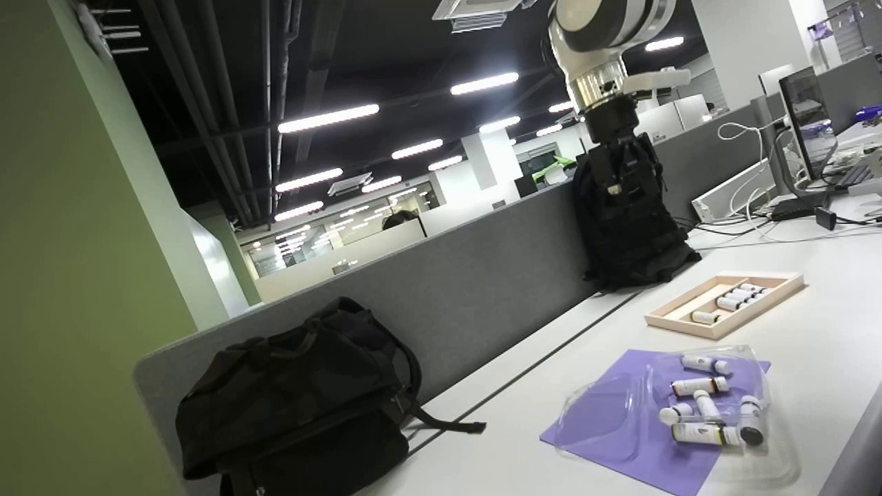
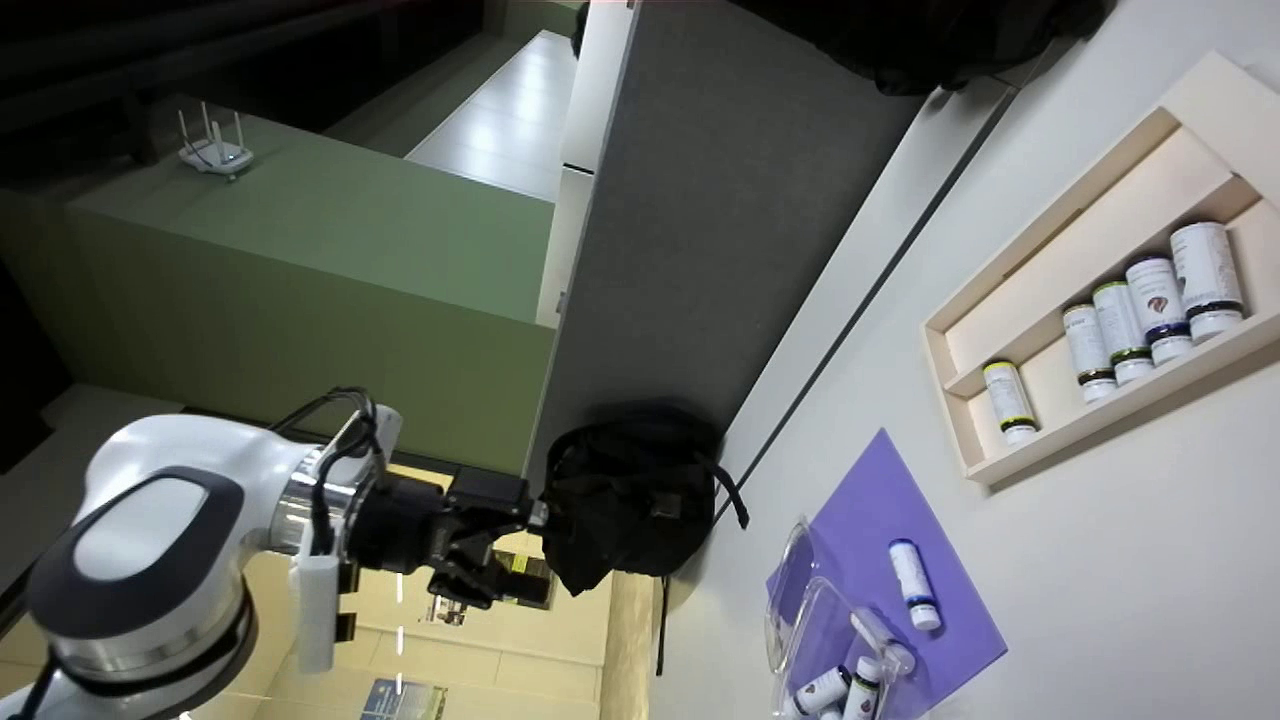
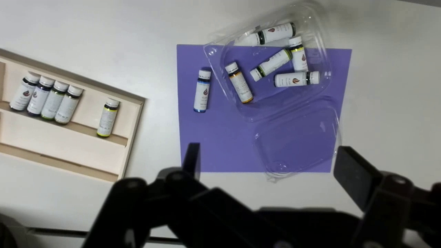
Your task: Put one of the objects on the bottom part of the tray
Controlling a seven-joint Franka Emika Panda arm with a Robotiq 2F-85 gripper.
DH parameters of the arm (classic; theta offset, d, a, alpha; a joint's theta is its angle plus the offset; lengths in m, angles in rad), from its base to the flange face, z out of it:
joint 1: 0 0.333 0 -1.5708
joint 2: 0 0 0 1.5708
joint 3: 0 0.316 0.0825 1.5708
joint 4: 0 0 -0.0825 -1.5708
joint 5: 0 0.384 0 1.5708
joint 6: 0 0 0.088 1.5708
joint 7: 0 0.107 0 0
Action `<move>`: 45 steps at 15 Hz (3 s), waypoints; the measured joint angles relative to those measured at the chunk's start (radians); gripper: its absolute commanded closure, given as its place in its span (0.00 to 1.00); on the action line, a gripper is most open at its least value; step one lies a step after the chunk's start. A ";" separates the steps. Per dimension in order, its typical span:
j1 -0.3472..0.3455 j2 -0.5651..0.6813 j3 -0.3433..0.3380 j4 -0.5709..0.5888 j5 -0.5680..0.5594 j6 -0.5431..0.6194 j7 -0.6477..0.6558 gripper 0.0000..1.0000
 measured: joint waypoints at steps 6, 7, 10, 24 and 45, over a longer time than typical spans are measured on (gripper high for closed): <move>0.005 -0.033 0.011 -0.003 0.000 -0.008 -0.004 0.00; 0.005 -0.037 0.011 -0.004 0.000 -0.008 -0.004 0.00; -0.004 -0.018 0.010 -0.012 -0.011 0.036 0.015 0.00; -0.131 0.436 -0.030 -0.115 -0.323 0.550 0.403 0.00; 0.093 0.732 -0.216 -0.001 -0.434 0.820 0.616 0.00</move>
